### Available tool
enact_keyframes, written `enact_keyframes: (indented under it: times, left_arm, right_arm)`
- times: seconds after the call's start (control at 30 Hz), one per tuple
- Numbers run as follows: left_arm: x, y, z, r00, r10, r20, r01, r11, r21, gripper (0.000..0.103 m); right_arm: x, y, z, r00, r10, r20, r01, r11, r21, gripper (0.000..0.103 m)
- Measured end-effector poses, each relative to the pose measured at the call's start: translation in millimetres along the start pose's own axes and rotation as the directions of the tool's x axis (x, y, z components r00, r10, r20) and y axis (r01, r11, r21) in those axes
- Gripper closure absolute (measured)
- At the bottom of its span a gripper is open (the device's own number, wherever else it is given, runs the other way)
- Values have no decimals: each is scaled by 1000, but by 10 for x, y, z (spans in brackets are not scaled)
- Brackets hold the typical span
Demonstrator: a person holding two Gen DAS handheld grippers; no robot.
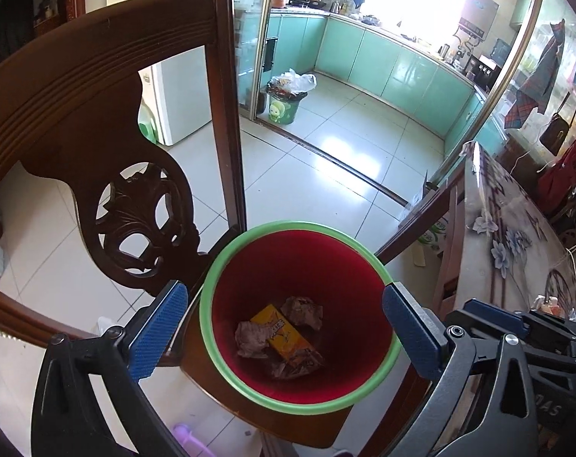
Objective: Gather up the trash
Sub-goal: 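Move both open tools back over the table trash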
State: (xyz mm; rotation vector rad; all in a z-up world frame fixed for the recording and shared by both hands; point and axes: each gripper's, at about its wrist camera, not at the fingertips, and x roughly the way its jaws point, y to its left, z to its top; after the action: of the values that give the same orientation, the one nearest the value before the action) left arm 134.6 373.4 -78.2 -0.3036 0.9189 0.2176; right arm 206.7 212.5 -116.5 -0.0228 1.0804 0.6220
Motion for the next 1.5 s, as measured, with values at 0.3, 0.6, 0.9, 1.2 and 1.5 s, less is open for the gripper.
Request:
enact_keyframes:
  times: [0.3, 0.6, 0.9, 1.2, 1.5]
  left_arm:
    - [-342, -617, -204, 995, -96, 5, 96, 993, 74, 1]
    - [-659, -1541, -653, 978, -205, -44, 210, 959, 188, 1]
    - [-853, -2374, -1063, 960, -261, -98, 279, 911, 304, 1]
    - [-964, -2863, -1305, 960, -260, -108, 282, 886, 369, 0]
    - [-845, -3077, -1400, 966, -234, -113, 260, 895, 362, 0]
  right_arm:
    - [-1257, -348, -468, 980, -85, 178, 76, 996, 55, 72]
    - [-2147, -903, -1114, 939, -303, 161, 274, 945, 180, 62]
    - [-2774, -1444, -1718, 889, -434, 145, 383, 880, 282, 60]
    - [-3238, -2089, -2494, 798, -558, 229, 467, 812, 350, 19]
    - [-2818, -3220, -2791, 874, -482, -58, 461, 786, 411, 19]
